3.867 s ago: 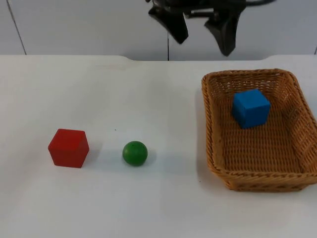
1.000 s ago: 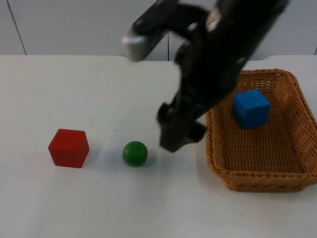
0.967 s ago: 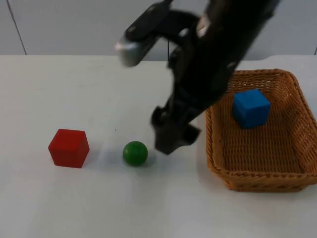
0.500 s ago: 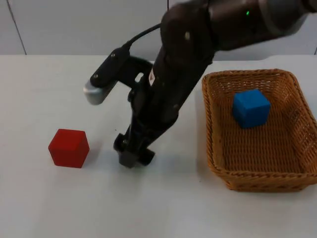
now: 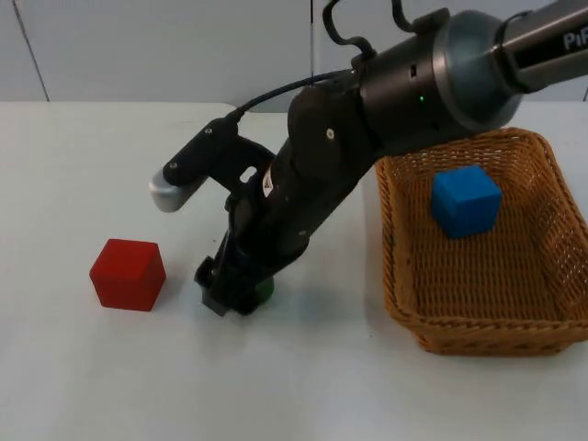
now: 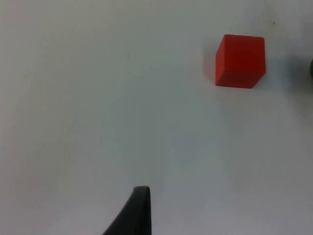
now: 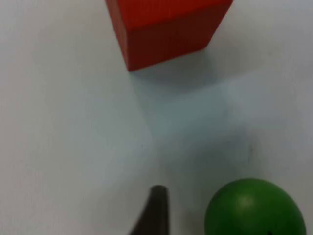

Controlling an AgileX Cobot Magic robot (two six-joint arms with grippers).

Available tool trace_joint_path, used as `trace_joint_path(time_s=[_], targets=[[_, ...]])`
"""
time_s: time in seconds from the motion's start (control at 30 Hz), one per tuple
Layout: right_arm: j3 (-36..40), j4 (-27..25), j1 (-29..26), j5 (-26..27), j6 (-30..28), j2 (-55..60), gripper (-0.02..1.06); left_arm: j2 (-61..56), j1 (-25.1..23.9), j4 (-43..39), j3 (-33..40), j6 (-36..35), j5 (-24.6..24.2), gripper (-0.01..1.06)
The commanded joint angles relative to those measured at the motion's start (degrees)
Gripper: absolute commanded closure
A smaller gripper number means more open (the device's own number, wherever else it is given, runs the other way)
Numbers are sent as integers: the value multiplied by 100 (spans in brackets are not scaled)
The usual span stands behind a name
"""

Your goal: Place all geometric objects except the red cube into the basket.

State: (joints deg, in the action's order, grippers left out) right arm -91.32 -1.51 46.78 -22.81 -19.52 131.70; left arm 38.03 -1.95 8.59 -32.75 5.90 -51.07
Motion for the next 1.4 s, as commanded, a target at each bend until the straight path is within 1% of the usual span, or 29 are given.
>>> trace_joint_path(time_s=[0.0, 0.03, 0.07, 0.1, 0.17, 0.27, 0.37, 0.43, 0.8, 0.87, 0.9, 0.93, 0.97, 1.0, 1.03, 1.1, 1.13, 1.17, 1.23, 1.27, 1.3, 1.37], targets=[[-26, -15, 36, 116, 46, 4, 36, -37, -13, 5, 8, -43, 29, 0], [-26, -15, 36, 105, 46, 4, 42, -37, -13, 5, 8, -43, 29, 0], [-26, -15, 36, 105, 46, 4, 42, -37, -13, 5, 8, -43, 29, 0], [-26, -15, 36, 105, 46, 4, 48, -37, -13, 5, 8, -43, 29, 0], [-26, -15, 36, 105, 46, 4, 54, -37, -13, 16, 8, -43, 29, 0], [-26, -15, 36, 105, 46, 4, 50, -37, -13, 25, 8, -43, 29, 0], [-26, -15, 26, 115, 46, 4, 38, -37, -13, 41, 8, -43, 29, 0], [-26, -15, 26, 115, 46, 4, 34, -37, -13, 41, 8, -43, 29, 0], [-26, -15, -29, 73, 101, 291, 34, -37, -13, 89, 8, -43, 29, 0], [-26, -15, -33, 100, 101, 315, 36, -37, -13, 108, 8, -30, 29, 0], [-26, -15, -33, 139, 101, 315, 40, -37, -13, 100, 8, -18, 40, 0], [-26, -15, -33, 168, 101, 275, 47, -37, -13, 111, 8, -18, 40, 0], [-26, -15, -33, 168, 101, 275, 47, -37, -13, 111, 8, -18, 40, 0], [-26, -15, -33, 181, 101, 248, 55, -37, -13, 122, 8, -18, 40, 0], [-26, -15, -33, 162, 101, 171, 66, -37, -13, 122, 8, -18, 40, 0], [-26, -15, -33, 43, 113, -34, 92, -37, -13, 122, 8, -18, 40, 0], [-26, -15, -33, 43, 113, -34, 92, -37, -13, 122, 8, -18, 40, 0], [-26, -15, -33, -169, 176, -324, 104, -37, -13, 132, 8, -18, 40, 0], [-26, -15, -33, -494, 238, -792, 105, -37, -13, 132, 8, -18, 40, 0], [-26, -15, -33, -745, 264, -1072, 105, -37, -13, 132, 8, -18, 40, 0], [-26, -15, -33, -745, 264, -1072, 105, -37, -13, 132, 8, -18, 40, 0], [-7, 11, -33, -1149, 367, -1596, 105, -37, -13, 132, 8, -18, 40, 0]])
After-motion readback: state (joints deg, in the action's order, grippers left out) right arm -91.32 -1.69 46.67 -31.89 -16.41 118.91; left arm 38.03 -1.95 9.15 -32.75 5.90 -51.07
